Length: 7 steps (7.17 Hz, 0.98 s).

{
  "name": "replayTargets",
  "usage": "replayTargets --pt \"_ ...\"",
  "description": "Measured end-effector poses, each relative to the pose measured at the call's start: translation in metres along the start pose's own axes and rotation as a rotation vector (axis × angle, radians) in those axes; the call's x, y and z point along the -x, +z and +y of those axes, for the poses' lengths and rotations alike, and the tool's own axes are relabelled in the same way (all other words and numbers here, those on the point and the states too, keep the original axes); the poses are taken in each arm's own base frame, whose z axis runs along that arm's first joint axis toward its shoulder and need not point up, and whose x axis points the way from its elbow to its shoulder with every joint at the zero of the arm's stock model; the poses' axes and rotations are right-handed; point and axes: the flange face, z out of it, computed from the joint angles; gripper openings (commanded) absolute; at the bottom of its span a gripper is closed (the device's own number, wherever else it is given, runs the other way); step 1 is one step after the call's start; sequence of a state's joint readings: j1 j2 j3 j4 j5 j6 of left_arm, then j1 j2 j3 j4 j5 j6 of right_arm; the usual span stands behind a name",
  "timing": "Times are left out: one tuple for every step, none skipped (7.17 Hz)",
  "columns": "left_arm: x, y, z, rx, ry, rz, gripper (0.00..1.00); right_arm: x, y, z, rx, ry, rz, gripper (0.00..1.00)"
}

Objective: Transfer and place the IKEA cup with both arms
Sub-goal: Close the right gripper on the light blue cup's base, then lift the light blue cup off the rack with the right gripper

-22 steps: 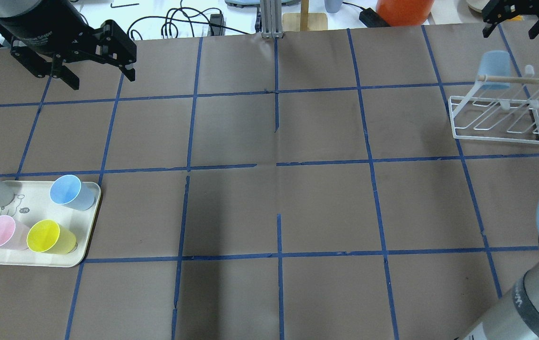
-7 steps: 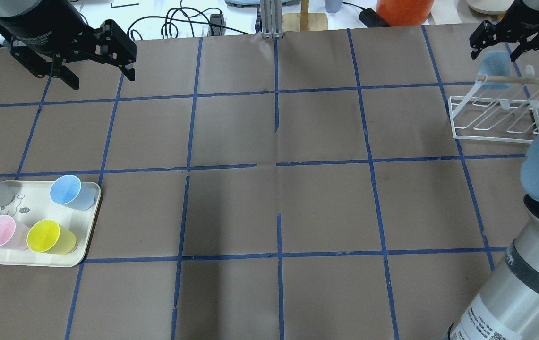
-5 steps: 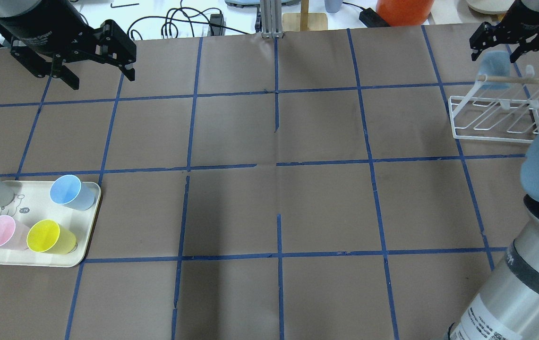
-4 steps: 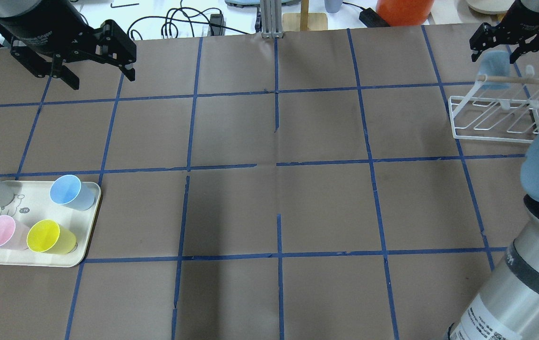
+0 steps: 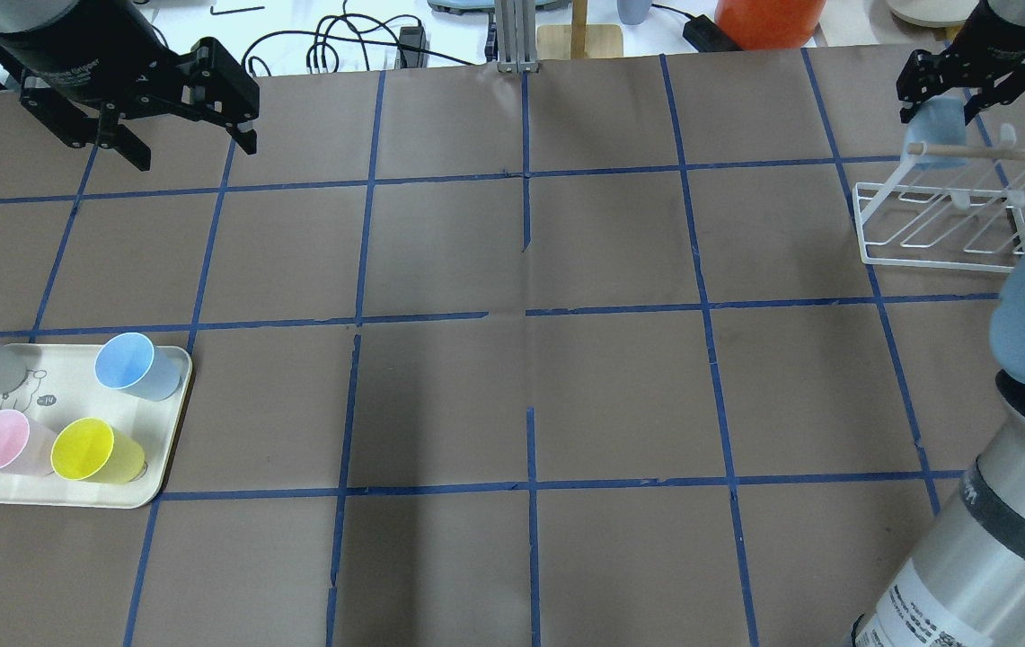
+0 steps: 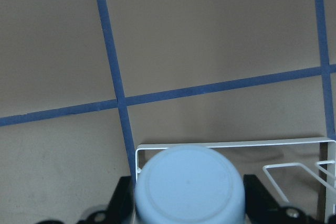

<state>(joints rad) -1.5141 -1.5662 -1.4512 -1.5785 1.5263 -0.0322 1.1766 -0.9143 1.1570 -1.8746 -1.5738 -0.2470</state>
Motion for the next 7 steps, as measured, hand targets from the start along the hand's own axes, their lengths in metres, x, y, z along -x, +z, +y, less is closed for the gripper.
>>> replayTargets --pt "0.0 0.0 0.0 0.0 0.0 0.0 1.0 0.0 -0.001 -0.001 -0.002 0.0 0.001 0.52" --pt "0.0 0.0 0.0 0.0 0.0 0.0 1.0 0.0 -0.005 -0.001 -0.008 0.0 0.003 0.52" --pt "0.0 0.0 0.0 0.0 0.0 0.0 1.0 -0.001 -0.009 -0.002 -0.015 0.0 0.005 0.51" --pt "0.0 0.0 0.0 0.0 0.0 0.0 1.0 -0.001 -0.015 -0.003 -0.024 0.0 0.008 0.5" --pt "0.0 0.0 0.0 0.0 0.0 0.0 1.0 -0.001 -0.022 -0.005 -0.037 -0.001 0.011 0.5" --pt "0.0 0.0 0.0 0.0 0.0 0.0 1.0 -0.003 -0.031 -0.008 -0.051 -0.001 0.019 0.5" --pt "0.0 0.0 0.0 0.0 0.0 0.0 1.0 -0.004 -0.043 -0.01 -0.067 -0.001 0.033 0.5"
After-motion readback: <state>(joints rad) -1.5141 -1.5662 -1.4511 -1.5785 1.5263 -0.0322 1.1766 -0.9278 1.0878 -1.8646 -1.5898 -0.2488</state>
